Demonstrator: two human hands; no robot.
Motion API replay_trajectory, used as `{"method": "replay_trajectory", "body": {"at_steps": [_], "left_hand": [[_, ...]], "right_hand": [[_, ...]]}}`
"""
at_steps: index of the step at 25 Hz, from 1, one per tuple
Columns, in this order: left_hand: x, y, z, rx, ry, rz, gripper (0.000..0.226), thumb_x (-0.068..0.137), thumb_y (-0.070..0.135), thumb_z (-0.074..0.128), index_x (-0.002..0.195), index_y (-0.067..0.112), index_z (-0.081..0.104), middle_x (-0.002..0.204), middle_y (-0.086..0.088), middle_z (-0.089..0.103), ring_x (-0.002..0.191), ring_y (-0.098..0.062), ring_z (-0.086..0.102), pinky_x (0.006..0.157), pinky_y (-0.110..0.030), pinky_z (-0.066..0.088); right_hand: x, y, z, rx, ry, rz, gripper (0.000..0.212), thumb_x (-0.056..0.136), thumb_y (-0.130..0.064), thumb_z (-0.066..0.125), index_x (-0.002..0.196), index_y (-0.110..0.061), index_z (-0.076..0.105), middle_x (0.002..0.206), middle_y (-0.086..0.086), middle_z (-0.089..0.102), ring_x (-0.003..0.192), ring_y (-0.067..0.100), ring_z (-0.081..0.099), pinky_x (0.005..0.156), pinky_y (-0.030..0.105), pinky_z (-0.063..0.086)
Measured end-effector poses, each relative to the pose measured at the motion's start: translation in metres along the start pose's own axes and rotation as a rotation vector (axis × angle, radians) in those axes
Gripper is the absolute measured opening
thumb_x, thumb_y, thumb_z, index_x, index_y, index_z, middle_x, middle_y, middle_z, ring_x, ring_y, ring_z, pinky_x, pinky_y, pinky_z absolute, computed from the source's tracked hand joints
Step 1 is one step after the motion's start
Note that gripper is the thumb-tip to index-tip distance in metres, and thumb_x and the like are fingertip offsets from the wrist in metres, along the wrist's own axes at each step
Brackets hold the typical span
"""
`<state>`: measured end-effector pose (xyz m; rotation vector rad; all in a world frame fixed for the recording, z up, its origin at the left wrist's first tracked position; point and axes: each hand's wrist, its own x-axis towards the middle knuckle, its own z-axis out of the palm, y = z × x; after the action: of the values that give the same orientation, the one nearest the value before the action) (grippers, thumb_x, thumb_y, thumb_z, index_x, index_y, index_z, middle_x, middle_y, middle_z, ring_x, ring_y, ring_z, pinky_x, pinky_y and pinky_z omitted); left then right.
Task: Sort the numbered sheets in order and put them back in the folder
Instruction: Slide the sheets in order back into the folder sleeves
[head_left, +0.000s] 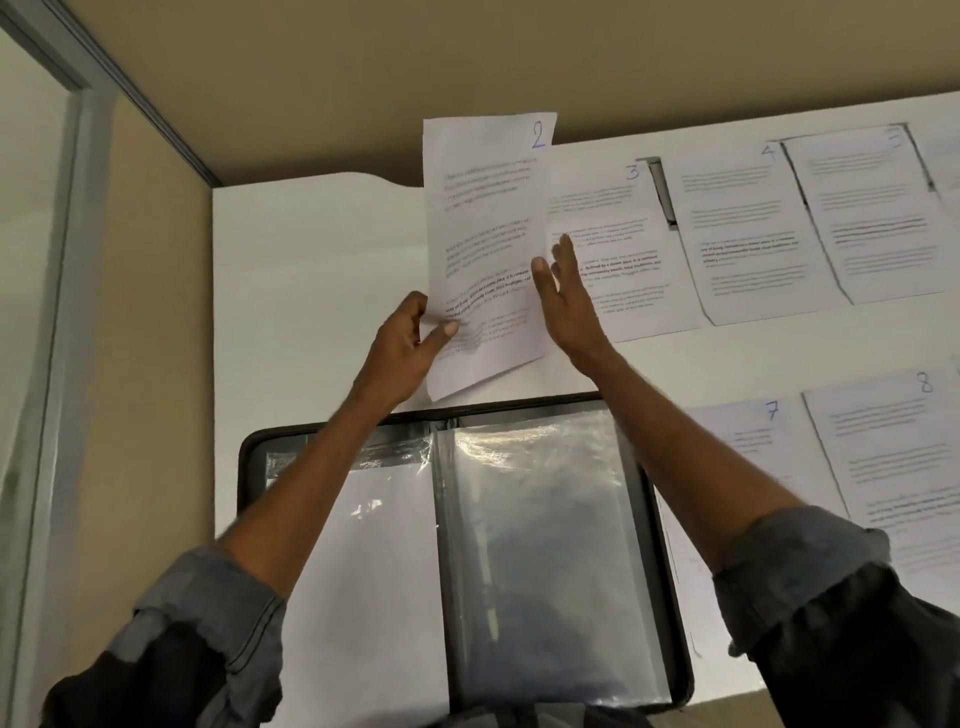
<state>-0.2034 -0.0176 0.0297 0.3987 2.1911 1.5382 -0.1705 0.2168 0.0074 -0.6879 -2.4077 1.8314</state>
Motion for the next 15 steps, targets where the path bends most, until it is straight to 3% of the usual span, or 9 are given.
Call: {"method": "replay_trajectory", "body": {"at_steps": [2,5,9,15], "left_hand": [[-0.018,0.016,-0.004,-0.049,0.004,0.018,0.026,0.102,0.020,0.062,0.125,0.009,0.057,0.117,0.010,0.070,0.107,-0.002,0.066,0.093,-0.022,0.052],[-0.045,0.028,-0.010,-0.100,0.099,0.055,0.029,0.102,0.017,0.062,0.130,0.017,0.056,0.125,0.008,0.068,0.115,-0.001,0.064,0.095,-0.017,0.050],[-0.069,0.024,-0.007,-0.213,0.239,-0.031,0.032,0.096,0.018,0.070,0.127,0.012,0.060,0.119,0.002,0.073,0.106,-0.010,0.071,0.092,-0.030,0.058],[-0.109,0.019,0.013,-0.382,0.198,-0.076,0.032,0.094,0.013,0.073,0.124,0.016,0.063,0.115,0.001,0.076,0.104,-0.018,0.073,0.088,-0.035,0.060]], "right_hand": [[-0.004,-0.012,-0.013,0.161,-0.129,-0.035,0.061,0.106,-0.038,0.051,0.159,-0.019,0.027,0.158,0.003,0.044,0.144,0.017,0.044,0.120,0.039,0.036],[-0.021,-0.029,-0.036,0.261,-0.130,-0.056,0.042,0.102,-0.022,0.062,0.141,-0.012,0.052,0.129,0.007,0.070,0.118,0.022,0.068,0.102,0.044,0.055],[-0.057,-0.043,-0.060,0.269,-0.117,-0.058,0.030,0.095,-0.014,0.072,0.122,-0.003,0.063,0.113,0.013,0.075,0.106,0.029,0.073,0.091,0.046,0.059],[-0.123,-0.045,-0.086,0.302,-0.080,-0.014,0.030,0.093,-0.011,0.073,0.120,-0.002,0.066,0.113,0.015,0.075,0.105,0.030,0.073,0.089,0.041,0.061]]}}
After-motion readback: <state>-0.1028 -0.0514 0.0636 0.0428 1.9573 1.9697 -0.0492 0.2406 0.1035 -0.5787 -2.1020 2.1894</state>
